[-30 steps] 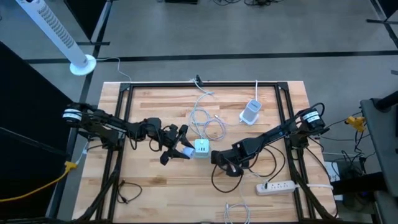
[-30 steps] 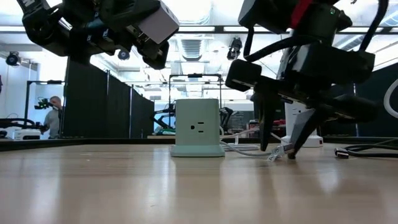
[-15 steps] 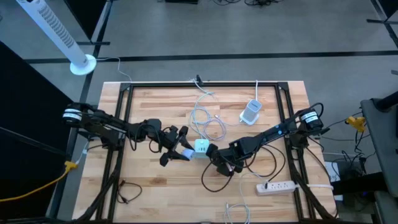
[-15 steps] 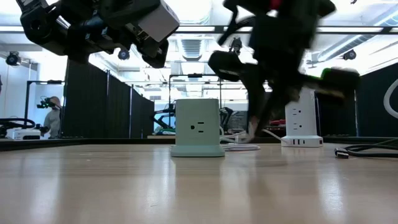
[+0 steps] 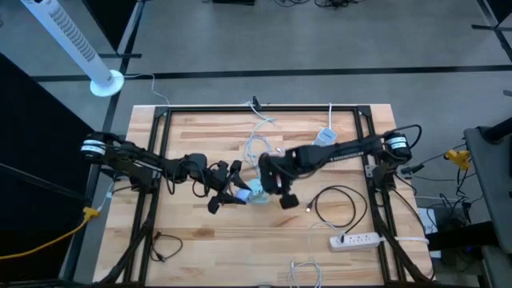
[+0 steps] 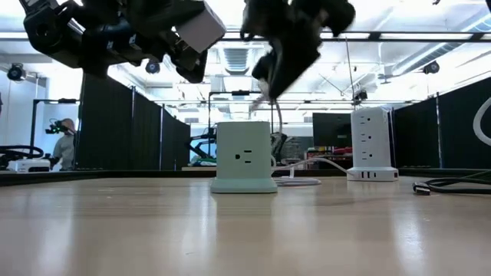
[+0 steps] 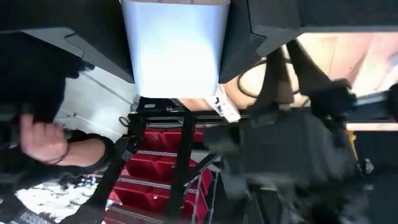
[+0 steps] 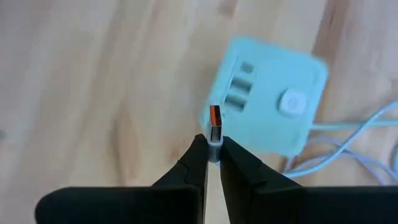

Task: Insert USB
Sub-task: Insert the blue charger cable into the white charger adapter

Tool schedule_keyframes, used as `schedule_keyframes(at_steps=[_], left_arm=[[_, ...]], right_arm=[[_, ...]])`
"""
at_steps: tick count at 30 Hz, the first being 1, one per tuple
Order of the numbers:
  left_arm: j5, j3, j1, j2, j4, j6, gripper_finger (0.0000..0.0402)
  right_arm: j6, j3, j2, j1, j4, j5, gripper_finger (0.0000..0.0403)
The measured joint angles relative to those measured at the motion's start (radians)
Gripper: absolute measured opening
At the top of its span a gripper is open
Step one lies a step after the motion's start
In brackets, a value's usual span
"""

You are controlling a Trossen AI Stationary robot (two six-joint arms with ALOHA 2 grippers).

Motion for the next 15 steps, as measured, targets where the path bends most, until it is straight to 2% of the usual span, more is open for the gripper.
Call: schedule_keyframes(at_steps=[4,7,10,13,15], left_arm=[[-0.078,0.0,0.0,0.001,-0.049,0.025,0.0194],[-0.135,0.0,0.0,0.001,-0.079,0.025,0.0194],[-0.145,0.0,0.0,0.002,-0.073,0.05,0.0194],[-0.144,0.0,-0.004,0.002,-0.078,0.125,0.0194],[-0.144,0.0,-0.016,0.002,-0.077,0.257,0.0194]], right_arm=[[0.023,0.043,-0.003,-0.005,0.0,-0.114,0.0015],[0.057,0.066,-0.006,-0.004,0.006,-0.137,0.0015],[0.061,0.069,-0.006,-0.007,0.013,-0.134,0.0015],[0.059,0.069,-0.006,-0.006,0.041,-0.133,0.0015],[0.038,0.069,-0.006,-0.005,0.05,-0.133,0.0015]])
